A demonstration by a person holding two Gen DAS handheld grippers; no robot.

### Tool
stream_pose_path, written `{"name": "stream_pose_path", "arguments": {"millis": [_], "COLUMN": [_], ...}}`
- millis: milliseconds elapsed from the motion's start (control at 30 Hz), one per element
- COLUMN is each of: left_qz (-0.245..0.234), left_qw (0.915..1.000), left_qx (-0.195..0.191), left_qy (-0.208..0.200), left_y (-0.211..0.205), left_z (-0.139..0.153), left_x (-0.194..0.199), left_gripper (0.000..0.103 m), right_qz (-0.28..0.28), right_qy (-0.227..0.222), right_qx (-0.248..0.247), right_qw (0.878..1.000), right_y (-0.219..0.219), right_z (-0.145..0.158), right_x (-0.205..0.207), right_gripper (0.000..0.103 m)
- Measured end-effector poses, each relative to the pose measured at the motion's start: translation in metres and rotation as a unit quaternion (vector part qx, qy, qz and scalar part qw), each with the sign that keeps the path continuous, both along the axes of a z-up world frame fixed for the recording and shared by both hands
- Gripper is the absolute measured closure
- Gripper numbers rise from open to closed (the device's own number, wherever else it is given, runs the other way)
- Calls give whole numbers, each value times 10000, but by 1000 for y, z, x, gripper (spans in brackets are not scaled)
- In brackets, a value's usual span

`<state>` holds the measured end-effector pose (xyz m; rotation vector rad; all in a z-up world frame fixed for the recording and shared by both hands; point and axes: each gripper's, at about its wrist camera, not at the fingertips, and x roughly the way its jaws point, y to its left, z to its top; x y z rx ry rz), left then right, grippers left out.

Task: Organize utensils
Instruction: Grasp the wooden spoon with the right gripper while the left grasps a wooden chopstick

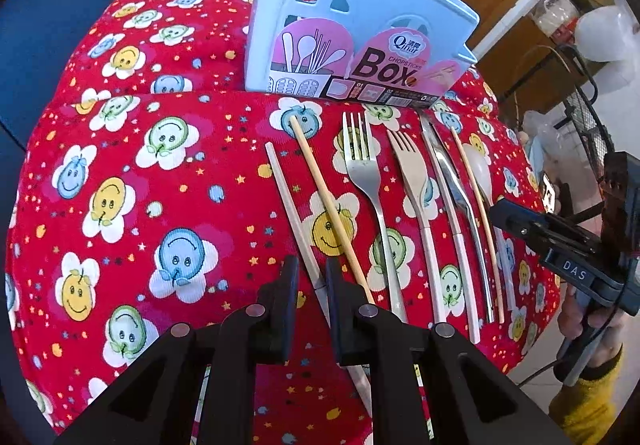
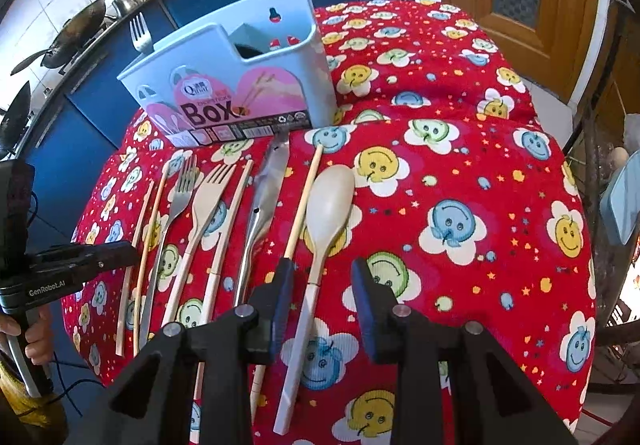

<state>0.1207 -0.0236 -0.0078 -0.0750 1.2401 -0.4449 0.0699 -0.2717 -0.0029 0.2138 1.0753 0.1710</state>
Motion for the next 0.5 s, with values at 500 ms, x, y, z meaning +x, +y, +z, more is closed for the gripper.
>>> {"name": "stream_pose_path", "arguments": {"millis": [500], "left_qz": [39], "left_qw": [9996], "left_qx": [-228], "left_qy": [129], "left_y": [2], "left_z": [-4], "left_x": [11], "left_gripper": [92], "right_qz": [25], "right_qy": [230], "right_qx": [7], "right_qw": [9997], "right_y": [-5], "right_z": [-3], "right_x": [13], "right_gripper": [91]}}
